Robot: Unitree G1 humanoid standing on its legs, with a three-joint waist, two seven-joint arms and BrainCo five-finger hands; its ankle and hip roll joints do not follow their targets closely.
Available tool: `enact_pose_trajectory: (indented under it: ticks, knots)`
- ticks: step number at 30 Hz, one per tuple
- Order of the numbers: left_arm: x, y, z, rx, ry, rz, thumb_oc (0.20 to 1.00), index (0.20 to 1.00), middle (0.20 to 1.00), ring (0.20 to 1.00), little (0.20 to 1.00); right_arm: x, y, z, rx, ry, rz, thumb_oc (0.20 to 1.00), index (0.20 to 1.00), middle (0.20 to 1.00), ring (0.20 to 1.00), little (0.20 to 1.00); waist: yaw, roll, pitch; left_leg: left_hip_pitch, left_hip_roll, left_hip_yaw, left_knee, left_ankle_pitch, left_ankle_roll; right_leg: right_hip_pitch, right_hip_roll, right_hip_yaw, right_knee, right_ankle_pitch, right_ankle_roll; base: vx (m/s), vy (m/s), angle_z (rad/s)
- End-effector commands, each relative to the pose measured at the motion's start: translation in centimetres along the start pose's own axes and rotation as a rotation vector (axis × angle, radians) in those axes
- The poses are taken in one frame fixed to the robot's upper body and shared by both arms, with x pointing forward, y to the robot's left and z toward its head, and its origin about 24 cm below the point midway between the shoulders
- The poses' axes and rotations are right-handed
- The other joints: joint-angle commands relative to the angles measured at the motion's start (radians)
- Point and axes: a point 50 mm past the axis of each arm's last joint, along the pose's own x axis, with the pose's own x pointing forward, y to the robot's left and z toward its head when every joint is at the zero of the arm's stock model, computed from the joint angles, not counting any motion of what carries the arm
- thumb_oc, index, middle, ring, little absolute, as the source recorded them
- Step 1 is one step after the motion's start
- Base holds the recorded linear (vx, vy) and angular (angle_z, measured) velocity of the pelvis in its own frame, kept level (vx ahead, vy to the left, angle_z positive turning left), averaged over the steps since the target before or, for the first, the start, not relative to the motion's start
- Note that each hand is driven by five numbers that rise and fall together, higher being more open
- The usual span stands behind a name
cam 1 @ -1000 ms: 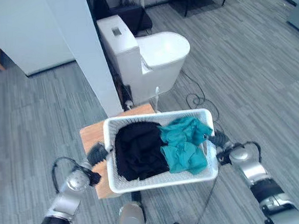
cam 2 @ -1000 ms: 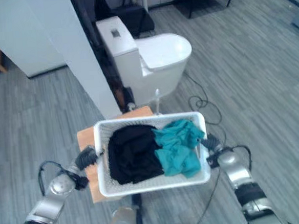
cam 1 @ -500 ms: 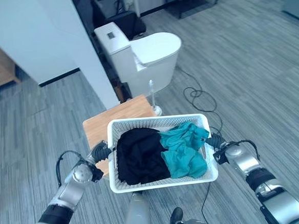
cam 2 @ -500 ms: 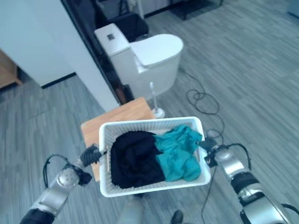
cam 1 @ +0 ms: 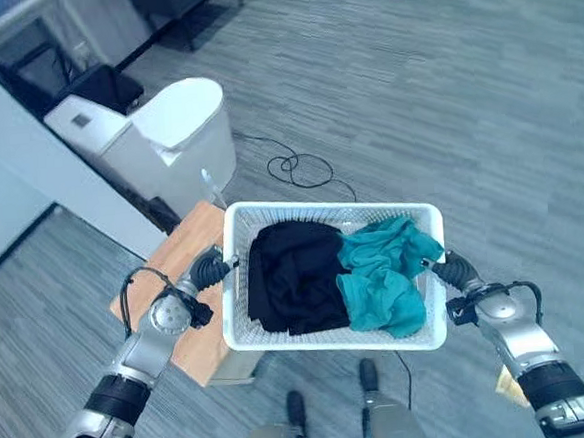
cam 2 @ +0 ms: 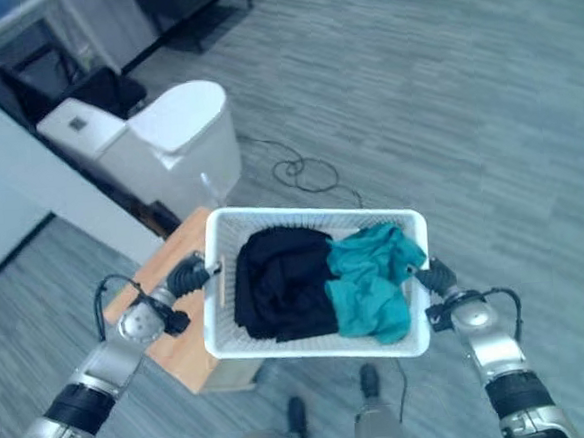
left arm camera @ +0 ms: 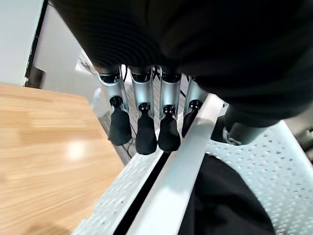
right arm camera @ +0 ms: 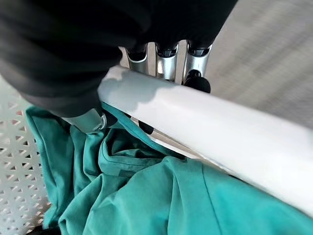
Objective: Grab the laundry basket,head to the washer,open it,put in the laundry and shut it.
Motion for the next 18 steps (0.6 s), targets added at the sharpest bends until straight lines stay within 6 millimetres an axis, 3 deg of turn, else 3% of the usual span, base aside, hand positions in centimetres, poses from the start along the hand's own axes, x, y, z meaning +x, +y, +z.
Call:
enact_pose_trajectory:
  ticks: [1,4,10,18]
  knots:
    - [-1.3,5.9,-2.7,0.067,0.118,0.214,0.200,0.200,0.200,0.200,0.200,0.4,-1.7,3.2,0.014,-0.145,-0.028,0.200,0.200,0.200,0.200,0.200,0.067,-0.042,-0.085,-0.002,0.005,-0.086,0.062,-0.130,0.003,-0.026,-0.042,0.005,0.078,-0.025,0.110,-0.17,-0.027,-0.48]
    - [-1.2,5.8,-2.9,0.079,0.137,0.203,0.200,0.200,0.200,0.200,0.200,0.3,-1.4,2.3,0.029,-0.118,-0.022,0.200,0.200,0.200,0.200,0.200,0.062,-0.052,-0.110,0.018,-0.002,-0.098,0.030,-0.118,0.008,0.006,-0.036,0.036,0.097,-0.038,0.105,-0.07,-0.042,-0.22]
    - [-0.9,5.3,-3.2,0.095,0.156,0.182,0.200,0.200,0.200,0.200,0.200,0.0,-1.0,1.0,0.039,-0.075,-0.003,0.200,0.200,0.200,0.200,0.200,0.061,-0.071,-0.136,0.047,0.019,-0.089,0.018,-0.109,0.001,0.036,-0.020,0.019,0.099,-0.063,0.102,0.03,-0.127,0.01]
    - [1.3,4.9,-1.1,0.082,0.103,0.164,0.200,0.200,0.200,0.200,0.200,-0.3,-3.3,1.5,0.053,-0.096,-0.097,0.200,0.200,0.200,0.200,0.200,0.042,-0.094,-0.129,0.032,0.136,-0.114,0.054,-0.072,-0.085,0.104,0.048,-0.072,0.103,-0.140,0.044,0.03,-0.243,0.15]
